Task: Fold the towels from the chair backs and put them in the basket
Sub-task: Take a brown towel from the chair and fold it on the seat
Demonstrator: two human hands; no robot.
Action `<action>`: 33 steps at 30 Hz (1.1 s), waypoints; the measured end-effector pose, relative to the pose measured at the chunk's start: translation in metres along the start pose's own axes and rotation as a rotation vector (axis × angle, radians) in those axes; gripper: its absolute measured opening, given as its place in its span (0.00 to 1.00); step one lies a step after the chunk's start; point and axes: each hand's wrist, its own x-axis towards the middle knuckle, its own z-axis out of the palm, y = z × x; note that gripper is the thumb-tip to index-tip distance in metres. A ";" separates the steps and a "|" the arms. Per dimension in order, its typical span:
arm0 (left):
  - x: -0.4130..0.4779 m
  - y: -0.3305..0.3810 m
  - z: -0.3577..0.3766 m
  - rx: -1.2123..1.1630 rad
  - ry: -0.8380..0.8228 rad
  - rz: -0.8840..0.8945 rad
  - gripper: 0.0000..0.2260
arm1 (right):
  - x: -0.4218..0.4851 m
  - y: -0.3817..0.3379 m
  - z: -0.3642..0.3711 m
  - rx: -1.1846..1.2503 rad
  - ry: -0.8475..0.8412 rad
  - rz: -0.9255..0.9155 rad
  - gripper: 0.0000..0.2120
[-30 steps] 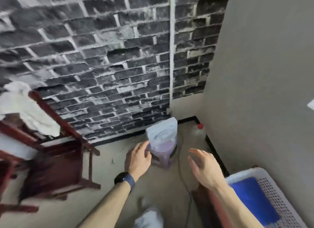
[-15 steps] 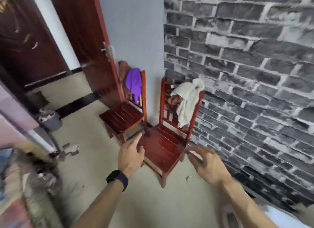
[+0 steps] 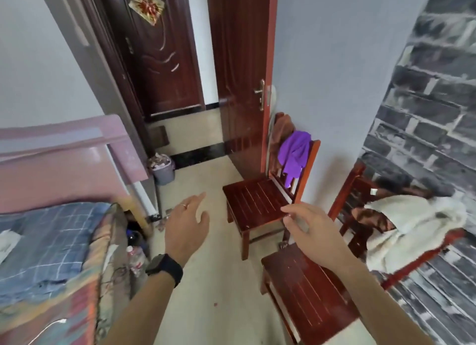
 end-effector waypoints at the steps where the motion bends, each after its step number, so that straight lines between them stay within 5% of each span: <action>1: 0.014 0.002 0.001 -0.003 0.008 -0.018 0.23 | 0.020 0.003 0.001 -0.004 -0.008 -0.010 0.12; 17: 0.227 -0.092 0.046 -0.009 -0.119 -0.158 0.22 | 0.266 0.019 0.107 -0.023 -0.061 -0.029 0.11; 25: 0.331 -0.161 0.084 0.015 -0.367 -0.028 0.22 | 0.346 0.029 0.171 -0.042 -0.058 0.248 0.12; 33: 0.456 -0.141 0.175 0.024 -0.636 0.204 0.22 | 0.409 0.081 0.185 -0.029 0.115 0.588 0.12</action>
